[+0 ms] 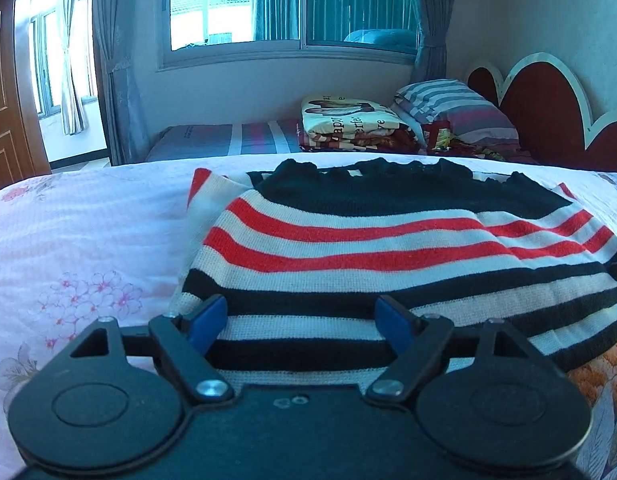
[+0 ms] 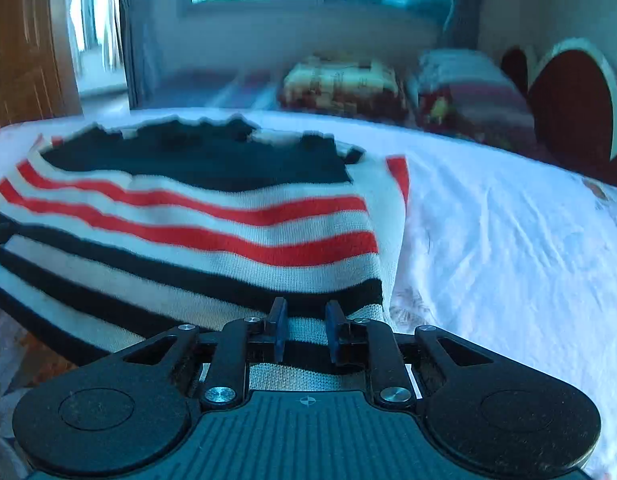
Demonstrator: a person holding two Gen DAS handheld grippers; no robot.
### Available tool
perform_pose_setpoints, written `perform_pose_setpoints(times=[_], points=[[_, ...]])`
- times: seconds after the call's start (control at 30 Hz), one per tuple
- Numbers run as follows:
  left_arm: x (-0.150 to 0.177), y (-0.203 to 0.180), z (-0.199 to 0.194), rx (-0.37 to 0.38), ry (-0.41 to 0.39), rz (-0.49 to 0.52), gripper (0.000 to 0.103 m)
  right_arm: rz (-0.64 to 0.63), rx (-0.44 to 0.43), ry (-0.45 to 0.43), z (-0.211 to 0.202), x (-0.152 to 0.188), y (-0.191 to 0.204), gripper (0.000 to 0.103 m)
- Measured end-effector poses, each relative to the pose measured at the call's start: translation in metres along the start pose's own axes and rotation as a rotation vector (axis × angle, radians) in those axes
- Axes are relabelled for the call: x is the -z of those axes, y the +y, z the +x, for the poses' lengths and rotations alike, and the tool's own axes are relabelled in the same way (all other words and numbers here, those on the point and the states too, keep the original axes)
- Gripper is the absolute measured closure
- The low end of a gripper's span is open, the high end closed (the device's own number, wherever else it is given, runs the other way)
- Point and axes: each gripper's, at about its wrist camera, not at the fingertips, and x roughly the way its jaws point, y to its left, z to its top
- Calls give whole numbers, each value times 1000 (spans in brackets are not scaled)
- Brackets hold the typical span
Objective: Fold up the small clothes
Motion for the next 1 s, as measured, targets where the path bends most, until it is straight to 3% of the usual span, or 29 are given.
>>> perform_pose_setpoints(times=[0.3,0.4,0.43,0.5,0.53,0.6,0.67,0.8,0.87,1.0], points=[[-2,2,1,-17,-4,-4,21,19,-58,-48,-7,10,-12,84],[-3,14,-12,-9,-24,-74,23,20,-97,-57,-10,12,-17,84],[-3,18,-22,-24,-41,-100,21,20,-113,-54,-10,11,-19,84],[2,26,-47,-151,-68,-147,23,26,-142,-46,-11,10,-25,84],[8,34,-57,-173,-62,-197,23,34,-157,-43,-11,10,-28,84],[24,51,-75,-133,-37,-367,23,27,-176,-43,-13,10,-31,84],[40,63,-84,-39,-10,-533,25,22,-183,-53,-17,11,-32,84],[60,74,-73,113,-32,-808,26,115,-257,-120,-35,6,-36,85],[61,78,-59,158,-69,-898,26,99,-292,-128,-38,-3,-24,98],[47,83,-24,203,-120,-946,27,80,-345,-120,-27,-28,12,101]])
